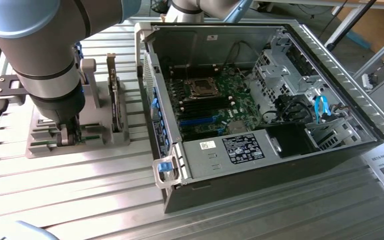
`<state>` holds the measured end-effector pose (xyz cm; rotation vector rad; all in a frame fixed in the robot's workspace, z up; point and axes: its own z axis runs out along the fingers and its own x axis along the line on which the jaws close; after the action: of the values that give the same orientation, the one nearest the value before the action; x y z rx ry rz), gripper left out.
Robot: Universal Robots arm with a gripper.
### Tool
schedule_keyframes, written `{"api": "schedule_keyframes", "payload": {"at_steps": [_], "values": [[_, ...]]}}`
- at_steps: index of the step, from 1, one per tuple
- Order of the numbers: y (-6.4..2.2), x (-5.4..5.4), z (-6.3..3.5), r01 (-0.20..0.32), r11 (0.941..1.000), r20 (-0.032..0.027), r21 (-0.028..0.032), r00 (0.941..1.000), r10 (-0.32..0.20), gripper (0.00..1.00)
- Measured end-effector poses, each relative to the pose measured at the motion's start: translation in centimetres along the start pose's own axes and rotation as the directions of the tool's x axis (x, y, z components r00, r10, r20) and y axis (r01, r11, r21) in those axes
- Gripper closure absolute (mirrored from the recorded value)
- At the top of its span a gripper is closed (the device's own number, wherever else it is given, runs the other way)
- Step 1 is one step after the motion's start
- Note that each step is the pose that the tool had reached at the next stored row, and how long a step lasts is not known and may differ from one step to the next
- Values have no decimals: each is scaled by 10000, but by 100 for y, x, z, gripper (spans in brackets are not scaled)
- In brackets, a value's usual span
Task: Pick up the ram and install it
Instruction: 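Pick up the ram and move it above insertion slot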
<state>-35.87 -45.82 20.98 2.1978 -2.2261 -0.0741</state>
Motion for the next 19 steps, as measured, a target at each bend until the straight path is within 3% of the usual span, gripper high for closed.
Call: {"api": "schedule_keyframes", "payload": {"at_steps": [2, 14, 19], "values": [[0, 0, 0, 0, 10000, 0, -1, 10000, 0, 88], [0, -1, -3, 0, 10000, 3, 3, 10000, 0, 88], [2, -1, -55, 0, 10000, 0, 1, 10000, 0, 88]]}}
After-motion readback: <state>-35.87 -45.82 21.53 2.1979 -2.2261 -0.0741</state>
